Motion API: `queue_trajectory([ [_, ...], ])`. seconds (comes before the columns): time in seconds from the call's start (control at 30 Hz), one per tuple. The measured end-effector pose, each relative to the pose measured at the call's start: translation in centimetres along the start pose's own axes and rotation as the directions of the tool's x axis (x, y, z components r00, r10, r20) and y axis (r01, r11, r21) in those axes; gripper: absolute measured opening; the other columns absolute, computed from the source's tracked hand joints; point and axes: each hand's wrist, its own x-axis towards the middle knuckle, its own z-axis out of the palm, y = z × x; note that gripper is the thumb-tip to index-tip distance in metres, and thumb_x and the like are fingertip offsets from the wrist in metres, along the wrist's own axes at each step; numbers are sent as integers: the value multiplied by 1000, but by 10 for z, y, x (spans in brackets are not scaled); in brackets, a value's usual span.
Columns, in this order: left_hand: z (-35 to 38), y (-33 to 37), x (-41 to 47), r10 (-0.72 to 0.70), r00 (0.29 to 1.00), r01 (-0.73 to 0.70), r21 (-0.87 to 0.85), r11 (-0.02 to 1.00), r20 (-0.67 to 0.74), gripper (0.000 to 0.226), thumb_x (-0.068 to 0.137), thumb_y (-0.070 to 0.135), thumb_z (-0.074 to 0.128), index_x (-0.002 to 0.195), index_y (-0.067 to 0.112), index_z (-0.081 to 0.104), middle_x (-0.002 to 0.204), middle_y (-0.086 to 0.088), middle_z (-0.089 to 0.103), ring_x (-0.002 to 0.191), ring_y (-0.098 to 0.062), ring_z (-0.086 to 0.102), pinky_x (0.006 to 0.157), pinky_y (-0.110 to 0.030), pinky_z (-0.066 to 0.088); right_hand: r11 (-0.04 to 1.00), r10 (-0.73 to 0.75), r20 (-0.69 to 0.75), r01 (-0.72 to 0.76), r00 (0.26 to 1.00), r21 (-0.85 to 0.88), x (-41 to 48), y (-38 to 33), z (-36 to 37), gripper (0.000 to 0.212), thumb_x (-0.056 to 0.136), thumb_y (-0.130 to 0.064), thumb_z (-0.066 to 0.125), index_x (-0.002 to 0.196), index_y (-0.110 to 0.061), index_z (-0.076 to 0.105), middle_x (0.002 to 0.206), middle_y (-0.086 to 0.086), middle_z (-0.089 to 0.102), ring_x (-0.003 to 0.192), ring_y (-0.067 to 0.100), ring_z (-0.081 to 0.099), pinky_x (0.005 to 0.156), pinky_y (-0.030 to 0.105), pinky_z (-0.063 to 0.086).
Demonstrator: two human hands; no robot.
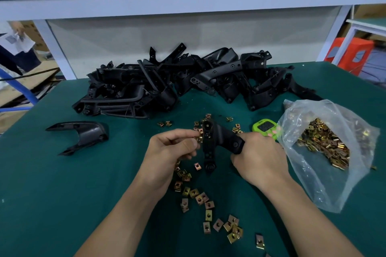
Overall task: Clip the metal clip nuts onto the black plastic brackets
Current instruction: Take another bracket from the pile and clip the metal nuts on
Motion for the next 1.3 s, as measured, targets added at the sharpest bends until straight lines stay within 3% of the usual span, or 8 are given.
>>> queue_trajectory([
  [0.23,-2,0,0,-33,999,33,-34,999,27,16,73,16,81,89,16,82,79,-9,73,67,-14,64,63,-21,53,999,-28,57,30,998,-45,-2,-1,-3,18,74,-21,69,67,-28,54,61,-9,55,61,25,55,50,30,36],
  [0.53,0,-3,0,-24,999,26,57,998,-29,29,62,30,85,89,20,82,72,-5,70,64,-13,64,60,-20,51,988,-47,63,55,997,-141,-5,-7,-8,16,75,-23,67,75,-32,54,61,-10,48,62,25,49,56,31,35],
  [0.73,1,-7,-2,-8,996,31,253,967,-91,4,78,19,83,76,17,80,74,-8,74,66,-17,67,62,-22,54,968,-66,31,72,997,-241,-8,-8,-9,16,79,-18,63,87,-32,64,58,-10,42,59,22,45,53,30,31],
  [0.9,13,-5,-7,-55,986,87,199,976,-158,12,86,13,79,74,14,79,76,-7,75,69,-16,69,66,-23,55,957,-53,10,54,999,-285,-7,-11,-6,20,81,-11,60,84,-30,60,56,-9,38,58,23,45,54,30,30],
  [0.97,19,-4,-9,-65,983,102,216,971,-171,16,86,16,79,70,15,78,72,-3,74,66,-12,68,64,-20,53,955,-46,-6,42,999,-294,-9,-13,-5,21,81,-9,59,85,-29,60,58,-9,44,60,25,53,55,31,32],
  [1.1,23,-4,-12,-98,973,145,225,963,-207,17,85,23,80,70,16,77,75,-3,76,70,-12,71,71,-29,53,952,-47,-22,38,999,-303,-15,-19,-6,20,81,-10,60,83,-29,58,68,-9,54,71,25,67,55,31,29],
  [1.2,26,-4,-12,-71,970,127,234,964,-233,12,88,25,79,78,19,81,79,1,79,75,-12,75,76,-33,58,965,-24,-14,19,1000,-260,-17,-19,-6,19,82,-13,61,87,-32,59,71,-9,58,74,26,68,55,31,29],
  [1.3,33,-8,-15,83,945,64,428,902,-315,12,88,39,76,81,31,81,77,14,77,74,-3,74,72,-31,62,982,11,-13,-13,1000,-187,-17,-20,-5,14,82,-19,64,90,-31,63,76,-7,64,75,28,66,58,31,33],
])
